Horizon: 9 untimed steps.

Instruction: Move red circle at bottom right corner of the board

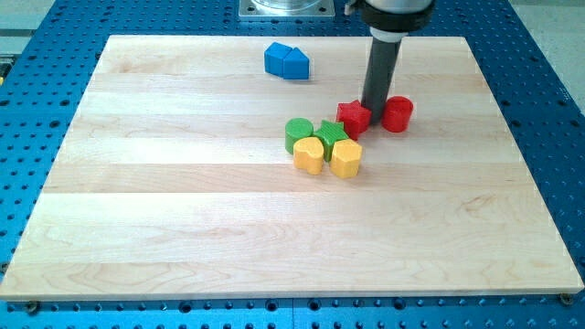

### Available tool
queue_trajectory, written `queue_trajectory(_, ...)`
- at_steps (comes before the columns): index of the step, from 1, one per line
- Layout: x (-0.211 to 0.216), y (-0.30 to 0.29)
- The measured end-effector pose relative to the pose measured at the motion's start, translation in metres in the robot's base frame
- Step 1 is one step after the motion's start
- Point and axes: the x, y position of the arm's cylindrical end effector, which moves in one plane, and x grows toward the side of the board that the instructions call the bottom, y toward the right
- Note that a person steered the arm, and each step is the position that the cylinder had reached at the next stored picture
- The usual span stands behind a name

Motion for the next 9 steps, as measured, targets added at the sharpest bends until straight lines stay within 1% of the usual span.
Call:
queue_trajectory(1,-0.007,0.028)
queue_trajectory(2,-0.025,0.028)
queue_trajectory(3,0.039,0.047)
queue_trajectory(4,0.060,0.051)
queue_trajectory(5,0.030,0.050)
queue_trajectory(6,0.013,0.054)
queue_trajectory(7,0.016,0.085)
queue_trajectory(9,0.016,0.088)
